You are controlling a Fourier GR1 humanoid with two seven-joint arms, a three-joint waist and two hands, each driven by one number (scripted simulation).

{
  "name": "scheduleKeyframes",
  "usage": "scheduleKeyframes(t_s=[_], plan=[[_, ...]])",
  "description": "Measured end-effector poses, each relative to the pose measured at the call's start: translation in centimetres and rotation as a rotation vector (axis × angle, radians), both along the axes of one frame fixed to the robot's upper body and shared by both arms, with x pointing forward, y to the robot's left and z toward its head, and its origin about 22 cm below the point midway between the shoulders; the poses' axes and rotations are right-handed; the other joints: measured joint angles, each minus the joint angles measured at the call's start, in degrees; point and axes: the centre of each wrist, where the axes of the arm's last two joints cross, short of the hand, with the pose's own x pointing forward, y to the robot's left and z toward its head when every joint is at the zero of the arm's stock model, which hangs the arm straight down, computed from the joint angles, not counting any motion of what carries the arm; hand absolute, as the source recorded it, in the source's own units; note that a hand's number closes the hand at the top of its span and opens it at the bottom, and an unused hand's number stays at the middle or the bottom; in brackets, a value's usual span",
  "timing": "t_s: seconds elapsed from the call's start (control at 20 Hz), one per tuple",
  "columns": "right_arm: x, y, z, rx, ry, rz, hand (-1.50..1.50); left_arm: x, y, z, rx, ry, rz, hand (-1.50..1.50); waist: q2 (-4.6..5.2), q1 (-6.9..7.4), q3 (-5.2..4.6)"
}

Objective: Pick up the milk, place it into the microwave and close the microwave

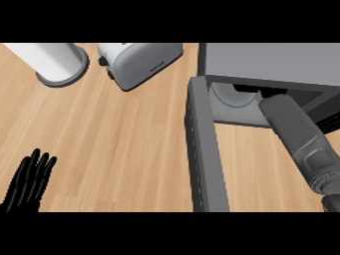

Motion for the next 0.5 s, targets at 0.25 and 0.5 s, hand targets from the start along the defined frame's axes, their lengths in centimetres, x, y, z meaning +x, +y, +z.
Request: scheduleKeyframes(t_s=[0.25, 0.5], plan=[[0.14, -0.55, 0.28, -0.056, 0.014, -0.013, -1.5, 0.28, -0.41, -0.23, 0.022, 0.005, -0.014, -1.5, 0.34, 0.65, 0.03], [0.04, 0.36, -0.09, -0.051, 0.053, 0.048, -1.5, 0.57, -0.62, -0.16, 0.026, 0.0, -0.025, -1.5, 0.44, 0.97, 0.07]])
